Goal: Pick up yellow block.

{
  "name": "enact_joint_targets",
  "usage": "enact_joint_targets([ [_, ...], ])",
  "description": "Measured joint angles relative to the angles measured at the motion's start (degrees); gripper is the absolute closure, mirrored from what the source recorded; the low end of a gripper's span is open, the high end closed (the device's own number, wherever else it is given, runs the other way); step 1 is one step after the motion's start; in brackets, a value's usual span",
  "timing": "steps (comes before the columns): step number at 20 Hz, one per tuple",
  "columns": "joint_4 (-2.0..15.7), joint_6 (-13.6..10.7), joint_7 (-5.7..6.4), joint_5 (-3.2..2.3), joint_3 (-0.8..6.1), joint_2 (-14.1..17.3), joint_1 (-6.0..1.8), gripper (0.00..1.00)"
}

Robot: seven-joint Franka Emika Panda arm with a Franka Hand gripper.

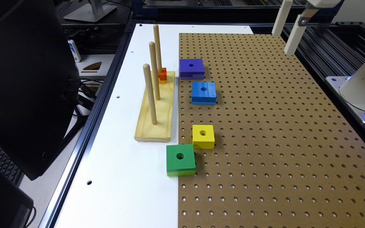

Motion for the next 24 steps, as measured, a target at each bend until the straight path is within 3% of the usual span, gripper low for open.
enact_joint_targets([
  [13,0.08,0.2,0.0,0.07,0.29,-0.4,0.16,0.0],
  [18,0.47,0.9,0.38,0.54,0.78,-0.3,1.19,0.0],
  [20,0.55,1.7,0.56,1.04,1.09,0.0,1.7,0.0],
  [24,1.46,3.6,2.09,1.28,1.73,1.9,3.12,0.0],
])
